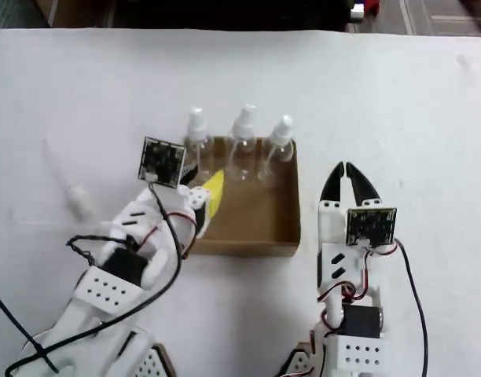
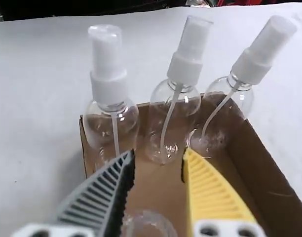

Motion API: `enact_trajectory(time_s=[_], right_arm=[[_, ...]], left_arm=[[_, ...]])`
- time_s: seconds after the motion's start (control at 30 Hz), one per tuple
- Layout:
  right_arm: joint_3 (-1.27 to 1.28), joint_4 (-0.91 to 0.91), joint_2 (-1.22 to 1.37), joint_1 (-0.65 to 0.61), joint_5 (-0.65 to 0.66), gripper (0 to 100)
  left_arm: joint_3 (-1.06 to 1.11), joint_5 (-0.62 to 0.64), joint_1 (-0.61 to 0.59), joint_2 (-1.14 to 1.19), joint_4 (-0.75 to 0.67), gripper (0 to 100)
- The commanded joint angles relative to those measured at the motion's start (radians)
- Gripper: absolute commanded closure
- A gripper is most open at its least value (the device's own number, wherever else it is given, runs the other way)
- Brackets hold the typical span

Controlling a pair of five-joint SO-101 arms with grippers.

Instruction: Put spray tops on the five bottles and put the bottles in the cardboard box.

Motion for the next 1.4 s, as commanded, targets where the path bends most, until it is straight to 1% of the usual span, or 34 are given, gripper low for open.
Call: enact_trajectory(time_s=[0.0,0.13,0.23,0.4,0.47,0.57,0.63,0.73,0.83,0.93,1.03,1.1,1.23,1.37], right_arm=[[0.011,-0.022,-0.008,-0.004,0.000,98.1],[0.011,-0.022,-0.008,-0.004,0.000,98.1],[0.011,-0.022,-0.008,-0.004,0.000,98.1],[0.011,-0.022,-0.008,-0.004,0.000,98.1],[0.011,-0.022,-0.005,-0.005,0.000,98.1],[0.012,-0.022,-0.004,-0.005,0.000,98.1],[0.012,-0.022,-0.004,-0.005,0.000,98.1],[0.012,-0.022,-0.005,-0.005,0.000,98.1],[0.012,-0.022,-0.005,-0.005,0.000,98.1],[0.012,-0.022,-0.004,-0.005,0.000,98.1],[0.012,-0.022,-0.004,-0.005,0.000,98.1],[0.012,-0.022,-0.004,-0.005,0.000,98.1],[0.012,-0.022,-0.004,-0.005,0.000,98.1],[0.012,-0.022,-0.004,-0.005,0.000,98.1]], left_arm=[[-0.015,-0.011,0.024,-0.002,-0.029,84],[-0.028,-0.012,0.035,-0.004,-0.029,84],[-0.091,-0.012,0.035,-0.004,0.035,84],[-0.304,-0.012,0.033,-0.004,0.310,84],[-0.405,-0.012,0.027,-0.004,0.430,80],[-0.549,-0.012,0.024,-0.002,0.603,73],[-0.637,-0.012,-0.001,0.001,0.709,69],[-0.738,-0.023,-0.073,0.004,0.795,69],[-0.801,-0.149,-0.160,0.004,0.827,71],[-0.848,-0.272,-0.251,0.001,0.839,76],[-0.891,-0.345,-0.346,-0.002,0.844,81],[-0.922,-0.384,-0.403,-0.002,0.865,83],[-0.970,-0.463,-0.473,-0.002,0.928,83],[-0.987,-0.611,-0.526,-0.002,0.994,84]])
